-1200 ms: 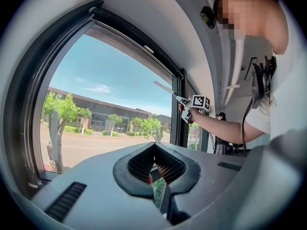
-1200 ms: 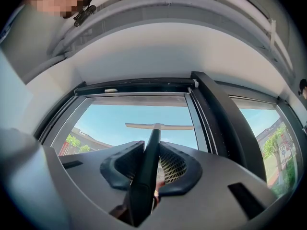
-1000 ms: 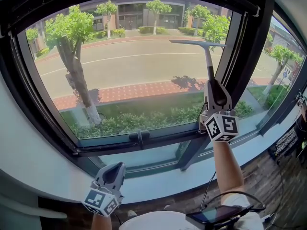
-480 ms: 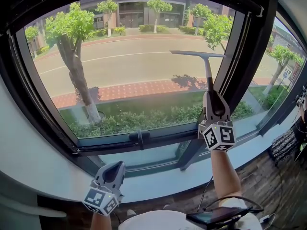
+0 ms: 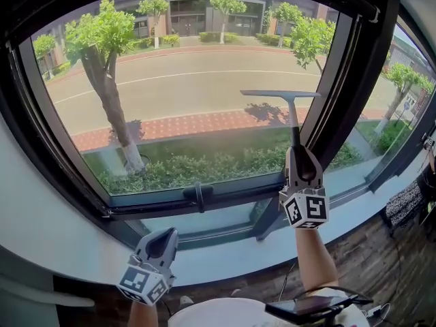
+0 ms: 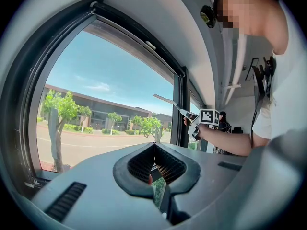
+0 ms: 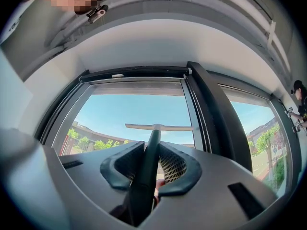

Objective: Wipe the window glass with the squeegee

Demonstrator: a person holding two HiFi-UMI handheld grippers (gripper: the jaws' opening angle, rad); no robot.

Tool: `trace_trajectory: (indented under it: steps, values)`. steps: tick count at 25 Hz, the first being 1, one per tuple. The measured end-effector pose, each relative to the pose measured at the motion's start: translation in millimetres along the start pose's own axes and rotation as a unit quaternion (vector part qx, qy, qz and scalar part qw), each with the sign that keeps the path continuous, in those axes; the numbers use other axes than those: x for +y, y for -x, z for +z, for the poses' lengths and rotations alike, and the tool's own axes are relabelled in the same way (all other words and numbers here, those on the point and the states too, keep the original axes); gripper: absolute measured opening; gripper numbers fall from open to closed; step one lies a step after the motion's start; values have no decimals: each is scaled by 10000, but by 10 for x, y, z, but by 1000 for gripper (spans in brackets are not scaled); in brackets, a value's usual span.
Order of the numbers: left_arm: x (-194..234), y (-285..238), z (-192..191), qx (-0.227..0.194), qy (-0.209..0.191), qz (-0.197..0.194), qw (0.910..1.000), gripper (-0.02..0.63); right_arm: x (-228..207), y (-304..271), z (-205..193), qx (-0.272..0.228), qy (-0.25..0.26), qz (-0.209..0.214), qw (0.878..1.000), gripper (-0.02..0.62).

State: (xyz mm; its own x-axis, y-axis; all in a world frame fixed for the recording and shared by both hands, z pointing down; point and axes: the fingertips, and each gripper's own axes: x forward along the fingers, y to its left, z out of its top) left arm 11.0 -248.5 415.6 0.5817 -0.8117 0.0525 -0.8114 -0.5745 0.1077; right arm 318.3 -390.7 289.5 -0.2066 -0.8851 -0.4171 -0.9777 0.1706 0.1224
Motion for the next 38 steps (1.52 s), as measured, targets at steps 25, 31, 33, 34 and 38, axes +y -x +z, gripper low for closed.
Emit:
trace_trajectory:
  steps: [25,31,33,34,38]
  values:
    - [-93,-38,-90,115,0,-106,9999,18,91,509,-737,894,-284,14,9956,103]
    - [-121,-35,-98,155,4,-93,9998,17,143,656,-982,1203,-331,82,9921,103]
    - [-127,-35,-100,164,12,-94,9998,18,162,708,-1082,1327,-345,94,9905,103]
    - [-129,-33,-105,164,15,-97,9998,18,171,738,-1141,1397,-360,98,9895,103]
    - [-140,-27,-123,166,12,-112,9998,18,196,852,-1363,1655,-428,99,9852,103]
